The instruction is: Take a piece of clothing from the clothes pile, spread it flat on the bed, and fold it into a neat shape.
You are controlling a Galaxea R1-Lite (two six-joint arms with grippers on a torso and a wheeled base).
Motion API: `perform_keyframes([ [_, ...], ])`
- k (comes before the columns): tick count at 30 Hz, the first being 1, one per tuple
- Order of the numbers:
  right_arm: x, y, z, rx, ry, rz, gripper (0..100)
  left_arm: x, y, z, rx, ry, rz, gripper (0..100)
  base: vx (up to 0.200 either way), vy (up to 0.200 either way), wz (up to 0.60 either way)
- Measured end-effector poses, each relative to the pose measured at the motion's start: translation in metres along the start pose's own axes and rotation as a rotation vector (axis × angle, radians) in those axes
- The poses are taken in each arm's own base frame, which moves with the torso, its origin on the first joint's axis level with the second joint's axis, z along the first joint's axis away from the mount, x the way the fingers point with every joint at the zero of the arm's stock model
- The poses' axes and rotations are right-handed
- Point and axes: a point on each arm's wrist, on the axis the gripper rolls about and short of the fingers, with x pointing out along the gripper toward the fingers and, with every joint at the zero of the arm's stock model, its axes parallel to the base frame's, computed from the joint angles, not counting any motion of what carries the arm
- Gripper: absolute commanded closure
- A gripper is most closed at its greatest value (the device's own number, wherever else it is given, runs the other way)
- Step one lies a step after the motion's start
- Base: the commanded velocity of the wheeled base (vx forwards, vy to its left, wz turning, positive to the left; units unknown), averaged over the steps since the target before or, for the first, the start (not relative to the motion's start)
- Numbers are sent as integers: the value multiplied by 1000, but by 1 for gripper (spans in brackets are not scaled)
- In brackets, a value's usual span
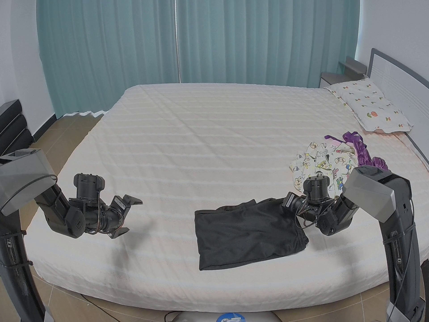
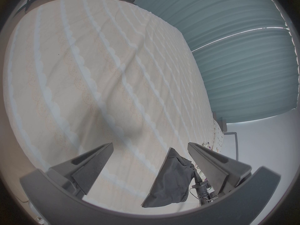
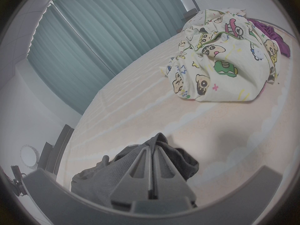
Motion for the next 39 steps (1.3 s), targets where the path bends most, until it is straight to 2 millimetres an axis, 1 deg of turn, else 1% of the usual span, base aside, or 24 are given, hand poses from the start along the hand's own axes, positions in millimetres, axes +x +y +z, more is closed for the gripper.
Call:
perform_keyframes([
  [8, 0, -9, 7, 13, -31, -37, 100, 0, 0, 0, 0, 0, 0, 0, 0, 0, 0],
  [18, 0, -10, 10, 15, -48, -47, 100, 0, 0, 0, 0, 0, 0, 0, 0, 0, 0],
  [19, 0, -10, 10, 15, -51, -51, 0, 0, 0, 0, 0, 0, 0, 0, 0, 0, 0],
  [27, 0, -8, 11, 14, -72, -44, 0, 0, 0, 0, 0, 0, 1, 0, 0, 0, 0],
  [31, -5, -11, 9, 14, -65, -55, 0, 0, 0, 0, 0, 0, 1, 0, 0, 0, 0],
  [33, -11, -11, 9, 14, -54, -58, 0, 0, 0, 0, 0, 0, 1, 0, 0, 0, 0],
  [39, -37, -14, 0, -4, 43, -48, 0, 0, 0, 0, 0, 0, 1, 0, -200, 0, 0],
])
